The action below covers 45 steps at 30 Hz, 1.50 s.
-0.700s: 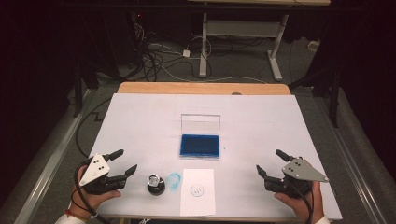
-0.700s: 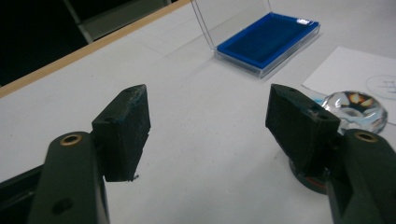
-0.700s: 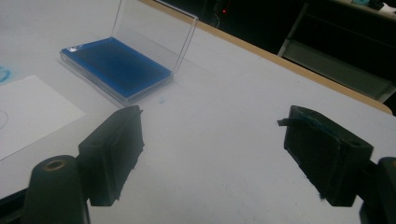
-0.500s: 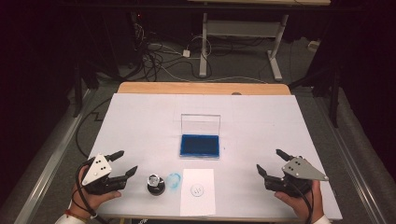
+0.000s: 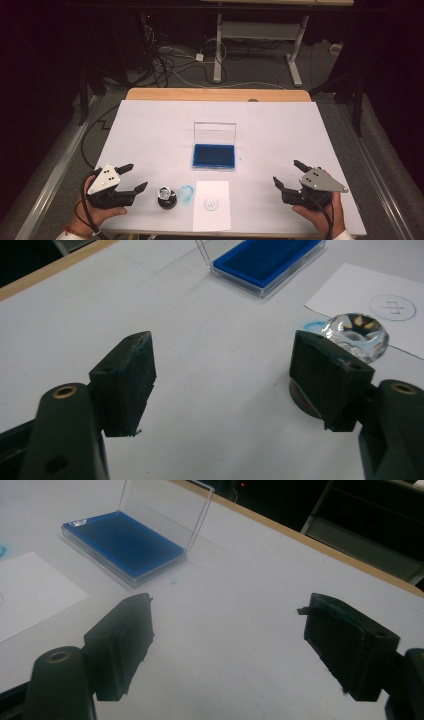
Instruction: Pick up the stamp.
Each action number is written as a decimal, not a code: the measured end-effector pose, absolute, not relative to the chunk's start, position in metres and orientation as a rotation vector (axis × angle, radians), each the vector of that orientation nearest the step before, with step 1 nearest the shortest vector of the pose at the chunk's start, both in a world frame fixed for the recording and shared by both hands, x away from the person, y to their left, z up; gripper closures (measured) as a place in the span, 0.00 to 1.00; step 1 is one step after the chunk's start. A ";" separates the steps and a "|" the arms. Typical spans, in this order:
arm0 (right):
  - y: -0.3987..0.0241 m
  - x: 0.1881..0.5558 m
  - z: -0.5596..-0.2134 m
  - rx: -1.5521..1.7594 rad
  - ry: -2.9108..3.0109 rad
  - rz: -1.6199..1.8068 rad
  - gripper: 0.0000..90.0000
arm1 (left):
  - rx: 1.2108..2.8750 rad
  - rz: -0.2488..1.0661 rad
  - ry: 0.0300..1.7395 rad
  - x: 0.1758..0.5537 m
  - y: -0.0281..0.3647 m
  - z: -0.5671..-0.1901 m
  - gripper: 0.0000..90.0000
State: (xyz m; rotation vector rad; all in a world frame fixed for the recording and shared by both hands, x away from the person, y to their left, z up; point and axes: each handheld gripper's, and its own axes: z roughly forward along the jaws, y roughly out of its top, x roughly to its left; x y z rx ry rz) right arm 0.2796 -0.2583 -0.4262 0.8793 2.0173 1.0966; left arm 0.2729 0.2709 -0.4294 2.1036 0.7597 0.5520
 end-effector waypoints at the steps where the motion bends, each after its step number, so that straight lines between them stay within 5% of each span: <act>1: -0.258 0.280 -0.427 0.881 2.021 1.095 0.22 | 2.104 0.540 0.758 0.273 0.270 -0.428 0.29; 34: -0.250 0.283 -0.434 0.871 2.081 1.061 0.22 | 2.408 0.293 0.602 0.277 0.204 -0.427 0.29; 45: -0.249 0.284 -0.435 0.868 2.092 1.057 0.22 | 2.457 0.224 0.591 0.287 0.198 -0.428 0.40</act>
